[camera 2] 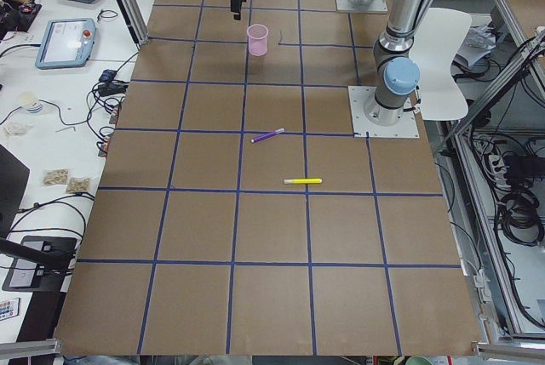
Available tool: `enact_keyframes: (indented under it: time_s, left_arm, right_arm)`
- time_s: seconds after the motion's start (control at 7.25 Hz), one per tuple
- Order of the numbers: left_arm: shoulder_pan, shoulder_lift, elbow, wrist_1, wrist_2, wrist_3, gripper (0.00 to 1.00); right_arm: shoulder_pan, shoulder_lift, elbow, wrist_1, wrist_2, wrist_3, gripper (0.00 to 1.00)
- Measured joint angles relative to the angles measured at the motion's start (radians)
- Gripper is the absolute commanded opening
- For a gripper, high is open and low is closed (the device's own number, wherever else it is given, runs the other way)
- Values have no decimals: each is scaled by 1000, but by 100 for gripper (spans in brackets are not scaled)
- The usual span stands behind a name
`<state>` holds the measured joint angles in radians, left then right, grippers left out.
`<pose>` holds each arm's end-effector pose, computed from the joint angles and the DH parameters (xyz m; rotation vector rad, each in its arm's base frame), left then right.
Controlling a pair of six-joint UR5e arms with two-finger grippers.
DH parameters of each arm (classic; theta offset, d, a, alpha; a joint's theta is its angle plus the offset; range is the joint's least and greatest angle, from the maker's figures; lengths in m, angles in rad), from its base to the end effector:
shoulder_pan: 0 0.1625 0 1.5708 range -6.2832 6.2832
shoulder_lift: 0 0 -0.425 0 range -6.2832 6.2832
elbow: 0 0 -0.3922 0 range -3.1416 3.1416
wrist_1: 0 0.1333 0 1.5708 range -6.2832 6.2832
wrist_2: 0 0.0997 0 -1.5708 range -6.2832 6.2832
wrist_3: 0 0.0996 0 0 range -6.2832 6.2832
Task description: Insert purple and pink pens into pink cup
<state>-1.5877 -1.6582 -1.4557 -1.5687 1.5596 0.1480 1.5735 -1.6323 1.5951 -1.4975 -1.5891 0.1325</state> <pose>-0.1434 -0.5294 0.5002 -0.2582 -3.1214 0.0477 0.1327 -0.4615 0.4982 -0.2019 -3.1139 -0.0543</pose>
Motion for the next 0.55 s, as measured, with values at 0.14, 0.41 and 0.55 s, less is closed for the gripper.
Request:
enact_keyframes:
  time_s: [0.14,0.41,0.55]
  left_arm:
    - [2,23,-23,-16,0,5,100]
    - [12,54,-50,-23,-2,8,100]
    - [13,58,-57,-23,-1,6,100]
  right_arm:
    - [0,-1,2,1,0,1,100]
    - [-1,-1,7,2,1,-2,100]
    - [-1,0,9,2,3,-6,100]
